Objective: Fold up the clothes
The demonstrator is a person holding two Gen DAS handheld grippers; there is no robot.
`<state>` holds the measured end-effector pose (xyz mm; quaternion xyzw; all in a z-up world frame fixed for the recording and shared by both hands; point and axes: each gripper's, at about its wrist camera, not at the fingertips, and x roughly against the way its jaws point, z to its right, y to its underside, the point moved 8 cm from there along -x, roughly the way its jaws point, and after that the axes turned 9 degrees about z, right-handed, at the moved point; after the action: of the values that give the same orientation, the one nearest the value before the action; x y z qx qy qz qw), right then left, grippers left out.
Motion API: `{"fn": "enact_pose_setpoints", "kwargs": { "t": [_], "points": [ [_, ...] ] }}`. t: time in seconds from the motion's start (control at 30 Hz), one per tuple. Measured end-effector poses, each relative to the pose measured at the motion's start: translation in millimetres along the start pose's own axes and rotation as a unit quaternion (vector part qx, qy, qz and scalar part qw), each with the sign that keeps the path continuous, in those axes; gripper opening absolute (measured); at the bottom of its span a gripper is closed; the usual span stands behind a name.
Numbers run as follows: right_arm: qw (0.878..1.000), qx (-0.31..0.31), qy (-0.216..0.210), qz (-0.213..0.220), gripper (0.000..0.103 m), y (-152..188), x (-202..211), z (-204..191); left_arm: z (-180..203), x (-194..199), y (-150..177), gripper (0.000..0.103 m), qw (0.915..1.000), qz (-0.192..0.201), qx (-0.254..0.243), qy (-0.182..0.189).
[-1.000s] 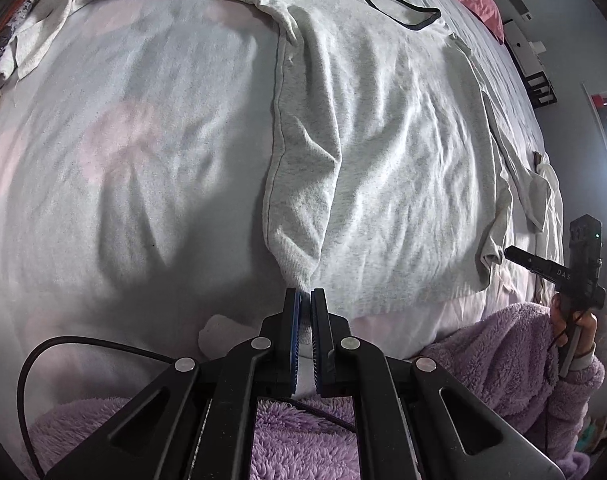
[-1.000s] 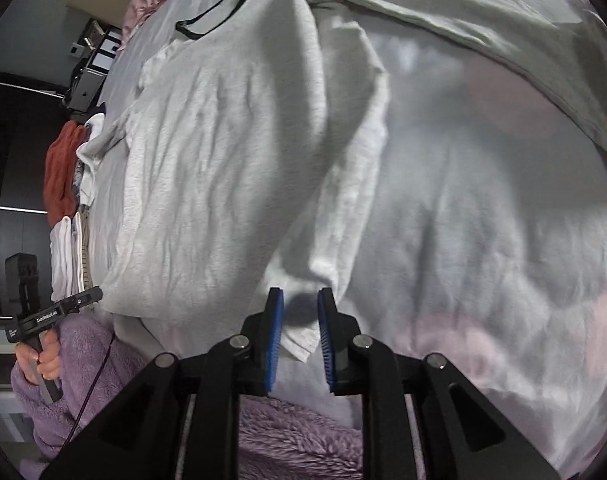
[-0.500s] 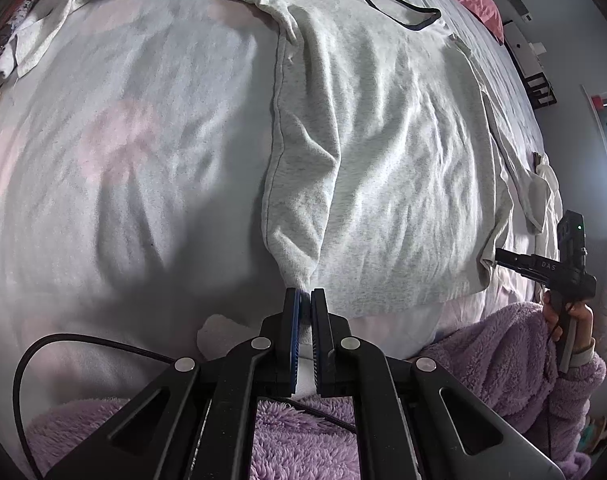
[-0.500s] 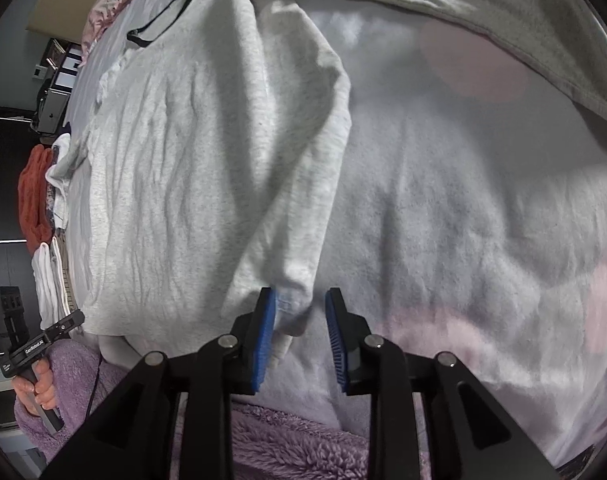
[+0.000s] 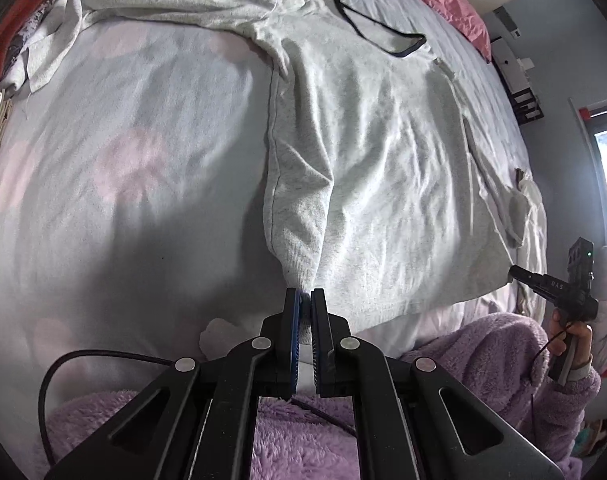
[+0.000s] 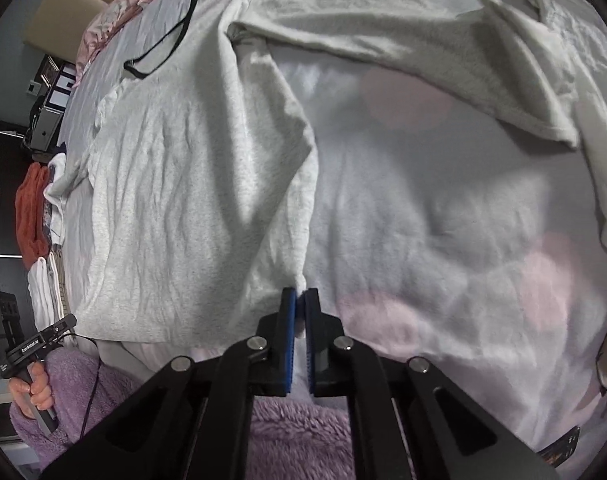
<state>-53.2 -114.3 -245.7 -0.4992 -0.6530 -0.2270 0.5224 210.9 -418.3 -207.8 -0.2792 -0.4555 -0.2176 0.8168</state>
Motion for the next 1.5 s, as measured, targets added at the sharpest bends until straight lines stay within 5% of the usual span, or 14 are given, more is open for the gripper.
{"fn": "enact_pose_setpoints", "kwargs": {
  "t": [0.1,0.2,0.33,0.57,0.83,0.93,1.27,1.4,1.5],
  "points": [
    [0.999,0.017,0.004,0.026,0.003,-8,40,1,7,32,-9,0.005,0.9994,0.022,-0.026,0.0],
    [0.998,0.05,0.04,0.02,0.003,-8,54,4,2,42,-5,0.005,0.9971,0.005,-0.064,-0.04],
    [0.993,0.075,0.077,-0.04,0.003,14,20,8,-21,18,11,0.005,0.9886,-0.059,-0.088,-0.106],
    [0.977,0.097,0.134,-0.135,0.003,39,-53,14,-37,-30,27,0.005,0.9725,-0.149,-0.092,-0.154],
    [0.955,0.159,0.198,-0.154,0.003,45,-57,19,-50,-50,33,0.011,0.9629,-0.202,-0.073,-0.164],
    [0.955,0.163,0.198,-0.152,0.004,46,-54,20,-55,-41,32,0.024,0.9616,-0.207,-0.082,-0.162],
    [0.994,0.034,0.102,0.005,0.005,-3,-17,29,-71,6,-38,0.027,0.9855,-0.062,-0.032,-0.154],
    [0.995,-0.058,0.052,0.054,0.005,-30,-2,56,-58,9,-72,0.027,0.9872,0.008,-0.017,-0.158],
    [0.989,-0.098,0.056,0.091,0.012,-50,19,94,-33,-5,-112,0.027,0.9827,0.064,-0.015,-0.173]
  ]
}}
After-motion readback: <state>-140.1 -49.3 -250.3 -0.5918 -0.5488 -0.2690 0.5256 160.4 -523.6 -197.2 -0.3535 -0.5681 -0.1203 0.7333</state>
